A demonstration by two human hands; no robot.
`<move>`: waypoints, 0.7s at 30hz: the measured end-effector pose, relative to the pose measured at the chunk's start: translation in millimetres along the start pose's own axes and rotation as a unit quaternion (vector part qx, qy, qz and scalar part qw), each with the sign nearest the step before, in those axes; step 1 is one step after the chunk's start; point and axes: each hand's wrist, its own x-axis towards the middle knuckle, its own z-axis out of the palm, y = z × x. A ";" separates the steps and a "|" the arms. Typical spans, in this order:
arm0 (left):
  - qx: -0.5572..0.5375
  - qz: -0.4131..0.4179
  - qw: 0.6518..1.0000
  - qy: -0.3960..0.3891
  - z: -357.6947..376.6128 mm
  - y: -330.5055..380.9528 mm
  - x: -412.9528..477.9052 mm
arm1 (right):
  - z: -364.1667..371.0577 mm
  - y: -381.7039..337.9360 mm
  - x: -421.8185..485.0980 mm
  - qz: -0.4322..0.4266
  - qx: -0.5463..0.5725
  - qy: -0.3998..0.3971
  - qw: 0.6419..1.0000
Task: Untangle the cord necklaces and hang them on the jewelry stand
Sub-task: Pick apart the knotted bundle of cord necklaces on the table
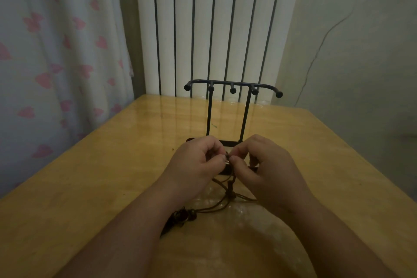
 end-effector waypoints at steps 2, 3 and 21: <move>0.005 -0.003 1.000 -0.002 -0.7 0.9 -0.1 | -1.0 1.4 0.1 -0.010 -0.017 -0.016 1.000; 0.005 -0.004 1.000 0.000 -1.5 1.5 0.0 | -1.0 2.0 0.0 -0.014 -0.018 -0.023 0.999; 0.029 0.014 0.999 -0.034 -1.4 3.7 -0.5 | 3.3 2.1 0.0 -0.064 -0.103 -0.002 0.993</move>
